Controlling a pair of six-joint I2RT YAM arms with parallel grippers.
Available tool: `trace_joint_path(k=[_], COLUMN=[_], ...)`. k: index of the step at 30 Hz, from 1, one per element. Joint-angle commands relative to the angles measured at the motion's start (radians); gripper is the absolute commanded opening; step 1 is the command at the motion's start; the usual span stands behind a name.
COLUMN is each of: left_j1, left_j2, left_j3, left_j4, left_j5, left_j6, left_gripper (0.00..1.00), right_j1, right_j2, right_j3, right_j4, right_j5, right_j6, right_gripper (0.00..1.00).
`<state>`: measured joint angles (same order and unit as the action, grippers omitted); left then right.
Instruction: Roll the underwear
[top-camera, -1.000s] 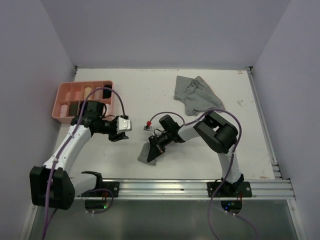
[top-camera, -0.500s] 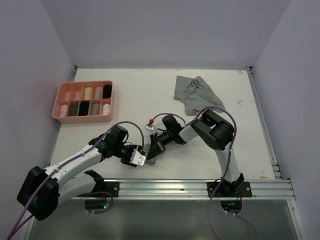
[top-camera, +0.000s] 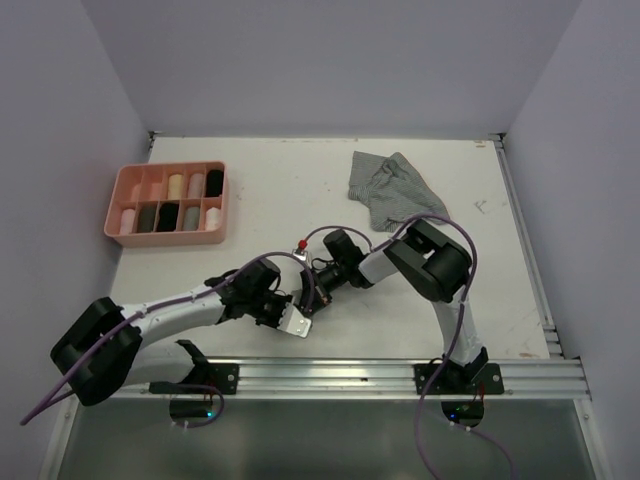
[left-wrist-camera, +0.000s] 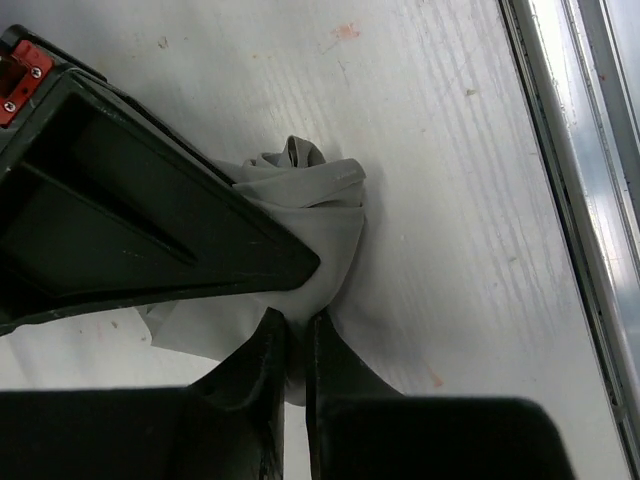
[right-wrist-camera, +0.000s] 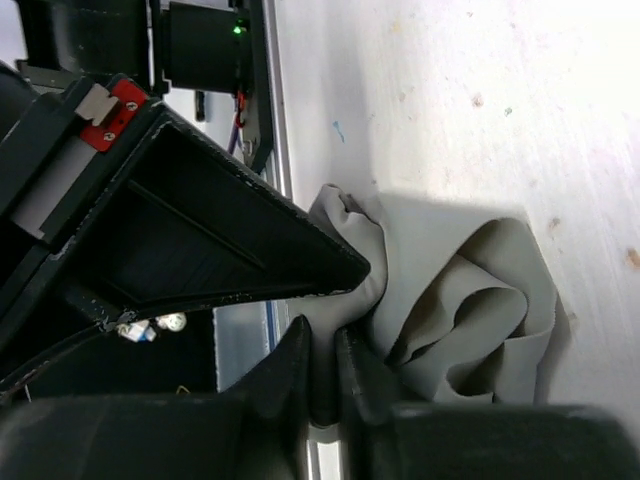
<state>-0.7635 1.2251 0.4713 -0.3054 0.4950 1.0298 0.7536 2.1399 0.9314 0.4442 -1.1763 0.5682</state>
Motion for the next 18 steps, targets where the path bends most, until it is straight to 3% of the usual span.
trace_joint_path(k=[1,5,12,18], left_j1=[-0.037,-0.051,-0.062,-0.05], left_j2=[0.051,0.062,0.132,0.328], left_j3=[0.021,0.036,0.087,0.243], left_j4=[-0.066,-0.159,-0.284,-0.424], left_j5=[-0.021,-0.03,-0.036,0.08], left_j6=[-0.017,-0.004,-0.079,-0.152], left_gripper=[0.03,0.0,0.0,0.0], right_j1=[-0.017,-0.056,-0.19,-0.218], right_j2=[0.037,-0.047,-0.302,-0.547], right_j3=[-0.031,-0.019,0.059,0.098], right_j4=[-0.188,-0.232,-0.393,-0.556], right_j5=[0.227,0.271,0.475,0.671], right_j6=[-0.168,-0.171,-0.194,-0.293], right_gripper=[0.25,0.5,0.54,0.53])
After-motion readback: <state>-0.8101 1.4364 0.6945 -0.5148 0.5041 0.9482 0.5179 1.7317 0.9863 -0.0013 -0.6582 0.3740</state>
